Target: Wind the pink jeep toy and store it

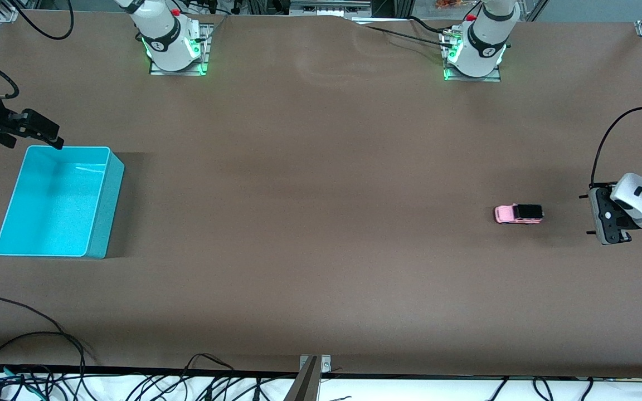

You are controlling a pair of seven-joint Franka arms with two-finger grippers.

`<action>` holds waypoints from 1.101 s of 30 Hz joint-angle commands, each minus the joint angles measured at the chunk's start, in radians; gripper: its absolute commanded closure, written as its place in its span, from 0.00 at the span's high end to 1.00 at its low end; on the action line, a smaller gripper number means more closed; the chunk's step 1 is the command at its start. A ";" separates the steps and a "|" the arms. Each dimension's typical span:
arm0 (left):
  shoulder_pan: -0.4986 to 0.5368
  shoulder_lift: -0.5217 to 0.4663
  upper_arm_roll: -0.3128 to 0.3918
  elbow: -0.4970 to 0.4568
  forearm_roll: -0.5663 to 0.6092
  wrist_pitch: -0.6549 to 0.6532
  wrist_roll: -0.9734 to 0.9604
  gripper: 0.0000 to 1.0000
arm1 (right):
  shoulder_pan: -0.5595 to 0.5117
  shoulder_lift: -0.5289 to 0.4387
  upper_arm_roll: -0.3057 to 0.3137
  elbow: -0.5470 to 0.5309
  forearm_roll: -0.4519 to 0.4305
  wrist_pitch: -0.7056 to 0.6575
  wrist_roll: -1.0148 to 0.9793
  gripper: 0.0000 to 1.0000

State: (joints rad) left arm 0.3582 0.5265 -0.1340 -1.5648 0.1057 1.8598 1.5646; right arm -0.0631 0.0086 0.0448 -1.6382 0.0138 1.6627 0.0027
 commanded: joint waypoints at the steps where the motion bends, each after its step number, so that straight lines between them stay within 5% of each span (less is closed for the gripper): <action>1: -0.073 -0.008 0.005 0.098 -0.017 -0.129 -0.153 1.00 | -0.001 0.014 -0.002 0.026 -0.011 -0.014 0.002 1.00; 33: -0.311 -0.207 0.013 0.187 -0.061 -0.387 -0.971 1.00 | 0.005 0.065 0.001 0.025 -0.003 -0.012 0.137 1.00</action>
State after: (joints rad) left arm 0.0805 0.3732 -0.1387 -1.3993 0.0618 1.5275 0.7084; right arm -0.0623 0.0470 0.0435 -1.6381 0.0138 1.6625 0.1256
